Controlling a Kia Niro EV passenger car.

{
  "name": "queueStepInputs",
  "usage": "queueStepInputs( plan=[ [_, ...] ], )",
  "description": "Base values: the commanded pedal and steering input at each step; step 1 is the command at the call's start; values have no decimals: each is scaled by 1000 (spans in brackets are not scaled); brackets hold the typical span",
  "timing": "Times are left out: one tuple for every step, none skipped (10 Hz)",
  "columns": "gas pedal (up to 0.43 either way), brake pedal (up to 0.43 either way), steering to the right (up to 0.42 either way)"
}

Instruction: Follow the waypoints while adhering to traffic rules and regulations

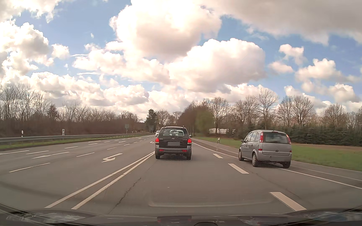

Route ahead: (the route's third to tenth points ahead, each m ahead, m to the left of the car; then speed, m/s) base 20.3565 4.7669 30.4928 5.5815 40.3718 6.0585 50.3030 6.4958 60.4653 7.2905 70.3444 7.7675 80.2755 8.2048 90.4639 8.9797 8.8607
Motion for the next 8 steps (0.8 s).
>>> queueStepInputs(
  plan=[
    [197, 0, -11],
    [197, 0, -11],
    [197, 0, -11],
    [197, 0, -10],
    [240, 0, -8],
    [240, 0, -6],
    [240, 0, -5],
    [240, 0, -5]
  ],
)
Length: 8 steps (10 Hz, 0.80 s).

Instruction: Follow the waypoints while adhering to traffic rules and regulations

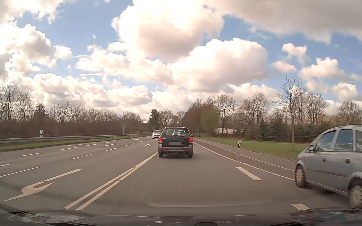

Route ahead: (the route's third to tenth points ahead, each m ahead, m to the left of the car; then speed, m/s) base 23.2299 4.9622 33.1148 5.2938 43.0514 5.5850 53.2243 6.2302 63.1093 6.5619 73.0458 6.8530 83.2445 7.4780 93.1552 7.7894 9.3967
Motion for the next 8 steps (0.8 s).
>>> queueStepInputs(
  plan=[
    [240, 0, -4],
    [240, 0, -3],
    [240, 0, -3],
    [240, 0, -2],
    [240, 0, -3],
    [240, 0, -3],
    [240, 0, -4],
    [240, 0, -4]
  ],
)
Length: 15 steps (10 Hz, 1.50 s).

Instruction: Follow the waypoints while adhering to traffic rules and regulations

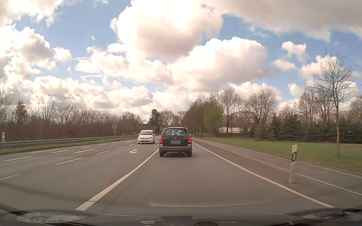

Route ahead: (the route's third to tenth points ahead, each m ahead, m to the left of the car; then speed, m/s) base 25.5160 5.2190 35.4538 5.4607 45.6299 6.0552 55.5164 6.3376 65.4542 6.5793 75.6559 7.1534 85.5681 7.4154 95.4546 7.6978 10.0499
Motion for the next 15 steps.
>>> queueStepInputs(
  plan=[
    [240, 0, -5],
    [240, 0, -6],
    [240, 0, -6],
    [240, 0, -6],
    [240, 0, -6],
    [240, 0, -7],
    [240, 0, -9],
    [240, 0, -9],
    [228, 0, -9],
    [228, 0, -7],
    [209, 0, -6],
    [209, 0, -5],
    [209, 0, -5],
    [209, 0, -5],
    [209, 0, -6]
  ],
)
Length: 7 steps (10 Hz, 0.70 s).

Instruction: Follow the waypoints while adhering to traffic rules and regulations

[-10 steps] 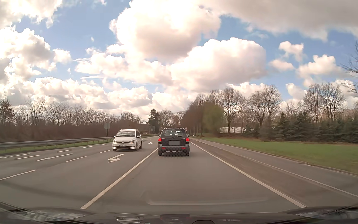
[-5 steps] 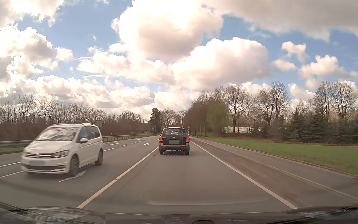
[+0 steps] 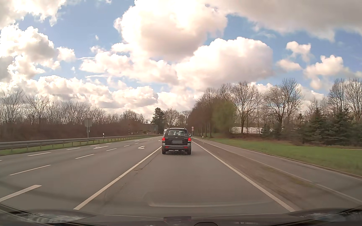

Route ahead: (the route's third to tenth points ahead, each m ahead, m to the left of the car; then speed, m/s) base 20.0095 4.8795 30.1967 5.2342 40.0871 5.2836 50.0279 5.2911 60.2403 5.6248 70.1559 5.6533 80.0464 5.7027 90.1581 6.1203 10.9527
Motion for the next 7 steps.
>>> queueStepInputs(
  plan=[
    [220, 0, -7],
    [220, 0, -7],
    [228, 0, -8],
    [268, 0, -7],
    [268, 0, -8],
    [268, 0, -7],
    [280, 0, -6]
  ],
)
